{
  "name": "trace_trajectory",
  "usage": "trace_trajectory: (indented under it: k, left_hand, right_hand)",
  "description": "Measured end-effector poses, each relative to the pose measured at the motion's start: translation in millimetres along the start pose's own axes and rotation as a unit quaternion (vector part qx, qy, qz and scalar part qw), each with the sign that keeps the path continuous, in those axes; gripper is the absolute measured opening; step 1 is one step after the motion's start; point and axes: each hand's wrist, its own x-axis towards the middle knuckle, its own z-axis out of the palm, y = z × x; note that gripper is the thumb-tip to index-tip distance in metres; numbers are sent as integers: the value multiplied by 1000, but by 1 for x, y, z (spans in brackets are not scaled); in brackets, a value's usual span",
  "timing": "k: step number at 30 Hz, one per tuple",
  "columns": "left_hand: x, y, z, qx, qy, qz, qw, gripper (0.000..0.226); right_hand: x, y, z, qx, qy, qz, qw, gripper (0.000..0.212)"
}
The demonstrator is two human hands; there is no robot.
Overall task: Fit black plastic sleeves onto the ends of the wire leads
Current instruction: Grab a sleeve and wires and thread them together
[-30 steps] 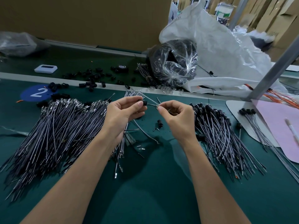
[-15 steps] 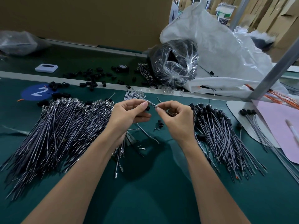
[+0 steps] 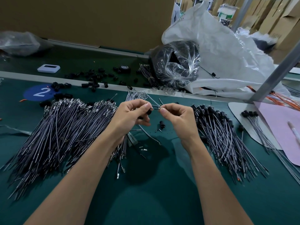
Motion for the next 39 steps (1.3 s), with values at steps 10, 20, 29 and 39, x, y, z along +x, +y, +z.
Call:
trace_trajectory:
  k: [10,20,29,39]
  left_hand:
    - [1,-2,0,-45,16,-21,999,13]
    - [0,-2,5,-58,67,-20,996,11]
    - [-2,-1,7,-51,74,-39,995,14]
    - [0,2,7,-172,44,-97,979,18]
  right_hand:
    - [-1,-2,-1,20,20,6,1000,14]
    - [-1,3,1,-42,50,-35,997,9]
    - [-4,3,4,-158,60,-119,979,10]
    - [-6,2,7,-224,98,-199,949,8]
